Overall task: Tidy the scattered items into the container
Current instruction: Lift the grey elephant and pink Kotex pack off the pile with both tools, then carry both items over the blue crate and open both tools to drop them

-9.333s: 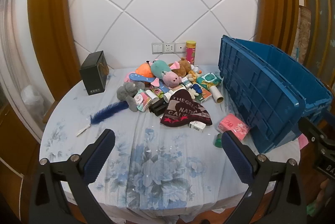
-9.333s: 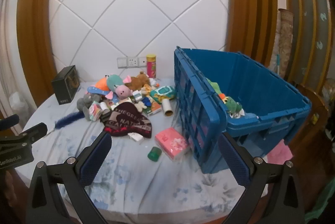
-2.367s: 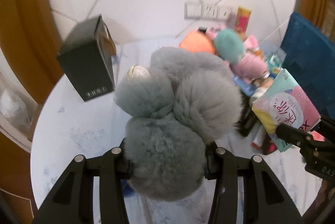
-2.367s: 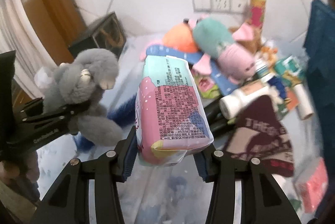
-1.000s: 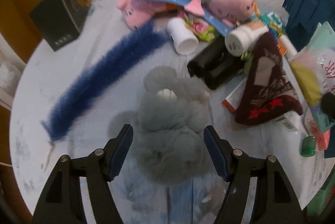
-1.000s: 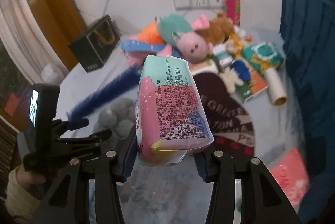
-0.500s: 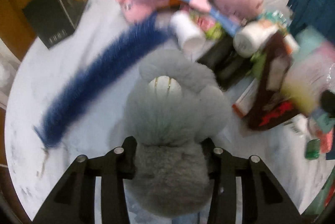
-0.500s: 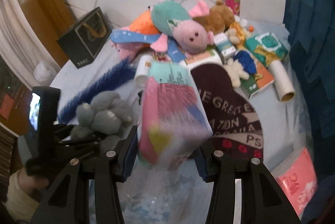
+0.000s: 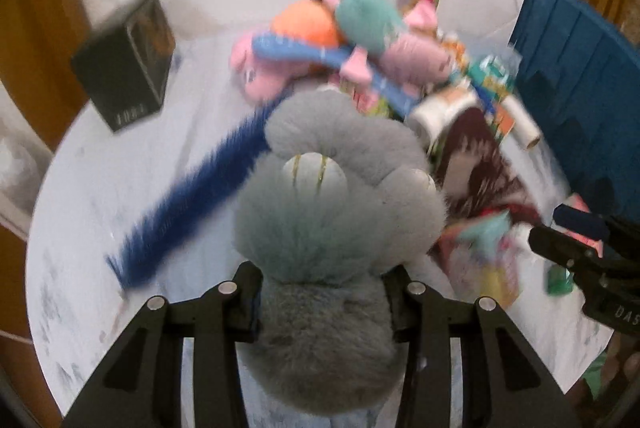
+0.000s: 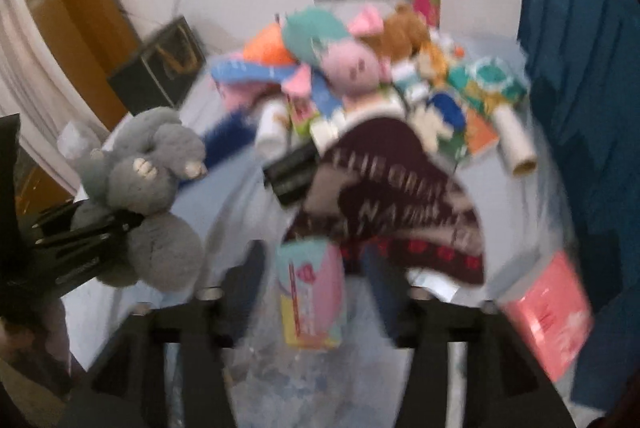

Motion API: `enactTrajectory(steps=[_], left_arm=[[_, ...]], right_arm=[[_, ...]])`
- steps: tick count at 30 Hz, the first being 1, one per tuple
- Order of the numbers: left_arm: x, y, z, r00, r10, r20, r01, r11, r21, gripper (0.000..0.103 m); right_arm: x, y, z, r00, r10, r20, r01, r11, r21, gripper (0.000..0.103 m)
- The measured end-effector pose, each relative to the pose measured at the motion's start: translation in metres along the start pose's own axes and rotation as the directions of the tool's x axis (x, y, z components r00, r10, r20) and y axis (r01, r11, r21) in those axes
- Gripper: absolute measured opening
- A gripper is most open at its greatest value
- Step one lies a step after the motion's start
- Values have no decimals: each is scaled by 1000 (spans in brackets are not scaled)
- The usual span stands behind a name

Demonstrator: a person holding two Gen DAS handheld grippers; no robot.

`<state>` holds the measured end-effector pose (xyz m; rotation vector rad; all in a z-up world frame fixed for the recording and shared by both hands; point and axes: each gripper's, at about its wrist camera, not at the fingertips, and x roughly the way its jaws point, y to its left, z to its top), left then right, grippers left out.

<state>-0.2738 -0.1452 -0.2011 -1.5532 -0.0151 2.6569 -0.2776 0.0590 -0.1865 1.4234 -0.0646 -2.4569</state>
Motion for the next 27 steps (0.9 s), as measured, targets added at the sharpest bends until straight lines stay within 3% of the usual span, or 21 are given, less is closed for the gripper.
enactTrajectory(steps=[1, 4, 5, 7, 10, 14, 18, 23, 27], left_arm=[[6, 1, -5, 1000, 3, -13, -3, 1000, -2, 41], [13, -1, -11, 1000, 0, -24, 0, 1000, 2, 41], [8, -3, -9, 1000, -4, -12, 4, 1000, 7, 41], [-1, -6, -5, 1000, -11, 11, 11, 1000, 16, 41], [-15, -12, 1, 999, -22, 46, 20, 999, 31, 41], [-34, -19, 9, 995, -38, 93, 33, 998, 51, 41], [-68, -30, 24, 983, -61, 174, 48, 996, 77, 41], [-120, -57, 44, 950, -113, 291, 79, 989, 125, 41], [-151, -91, 58, 922, -151, 356, 97, 981, 165, 41]], right_arm=[[11, 0, -4, 1000, -10, -20, 10, 1000, -1, 76], [37, 0, -12, 998, -15, -68, 15, 1000, -8, 77], [46, 0, -15, 996, -17, -83, 16, 1000, -10, 71], [57, 2, -18, 994, -19, -104, 17, 1000, -22, 45], [55, 5, -16, 995, -19, -93, 16, 999, -35, 44], [8, 10, -2, 1000, -11, 15, 12, 999, -45, 43], [-58, 17, 14, 989, -25, 149, 34, 998, -60, 44], [-136, 14, 32, 950, -73, 303, 93, 994, -52, 44], [-195, -5, 36, 906, -123, 404, 147, 989, -28, 44]])
